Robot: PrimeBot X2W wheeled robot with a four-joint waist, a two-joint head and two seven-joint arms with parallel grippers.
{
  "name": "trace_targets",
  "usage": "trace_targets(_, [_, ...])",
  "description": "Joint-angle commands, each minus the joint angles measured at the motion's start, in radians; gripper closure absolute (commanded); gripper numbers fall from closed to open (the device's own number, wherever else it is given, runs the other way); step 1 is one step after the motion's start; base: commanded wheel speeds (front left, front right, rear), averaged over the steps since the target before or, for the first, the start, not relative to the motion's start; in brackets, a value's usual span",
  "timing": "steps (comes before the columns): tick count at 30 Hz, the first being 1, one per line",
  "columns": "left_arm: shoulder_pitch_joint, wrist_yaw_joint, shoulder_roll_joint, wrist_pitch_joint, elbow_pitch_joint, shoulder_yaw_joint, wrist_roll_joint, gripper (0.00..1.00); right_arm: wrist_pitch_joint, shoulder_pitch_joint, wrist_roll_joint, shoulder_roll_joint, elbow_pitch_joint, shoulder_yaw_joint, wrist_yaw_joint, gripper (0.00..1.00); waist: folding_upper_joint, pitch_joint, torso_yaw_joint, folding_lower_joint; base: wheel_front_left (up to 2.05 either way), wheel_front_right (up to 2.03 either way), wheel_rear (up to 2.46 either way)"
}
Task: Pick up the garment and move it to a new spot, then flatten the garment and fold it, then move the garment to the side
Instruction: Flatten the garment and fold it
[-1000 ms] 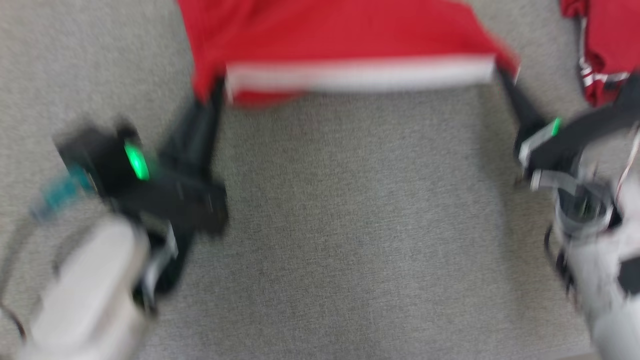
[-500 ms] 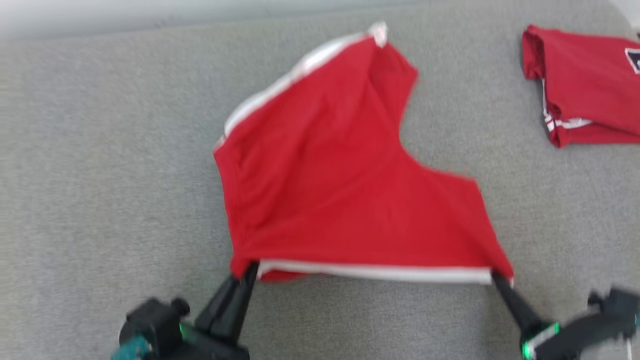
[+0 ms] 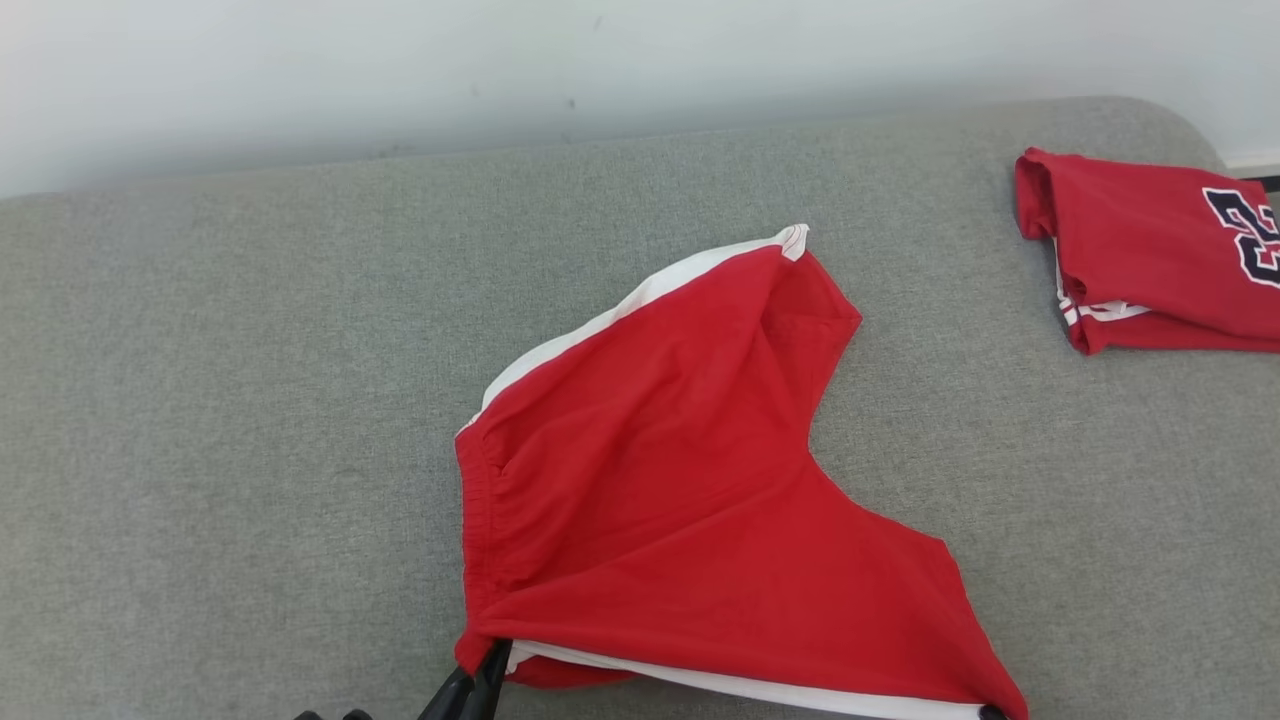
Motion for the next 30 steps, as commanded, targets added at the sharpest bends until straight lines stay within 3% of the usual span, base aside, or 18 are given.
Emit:
trace_targets(1, [0.006,-0.008,-0.008,-0.005,-0.001,0.008,0.011,1.0,0.008,0.001,-0.008,0.006,-0.003,-0.01,0.0,1.0,0.0001,-0.006,0.001,0.0001,0.0,0.0,0.0])
trace_targets(8, [-0.021,-0.034,-0.049,-0.005,0.011,0.039,0.031,1.0,-0.027,-0.07,0.018,0.008,-0.012,-0.013,0.0,1.0,0.0001,-0.006,0.007,0.0001,0.0,0.0,0.0])
trace_targets(16, [-0.114,-0.051,-0.095,-0.005,0.019,0.057,0.067,1.0,-0.022,-0.317,-0.042,0.008,0.031,-0.049,0.0,1.0,0.0001,0.039,0.029,0.0001,0.0,0.0,0.0])
trace_targets(24, [-0.303,-0.058,-0.148,-0.005,0.078,0.077,0.058,1.0,0.026,-0.679,-0.14,0.008,0.185,-0.07,0.0,1.0,0.0001,0.118,0.085,0.0001,0.0,0.0,0.0])
trace_targets(30, [-0.451,-0.058,-0.18,-0.004,0.177,0.066,0.034,1.0,0.027,-0.937,-0.255,0.008,0.389,-0.104,0.0,1.0,0.0001,0.177,0.129,0.0001,0.0,0.0,0.0])
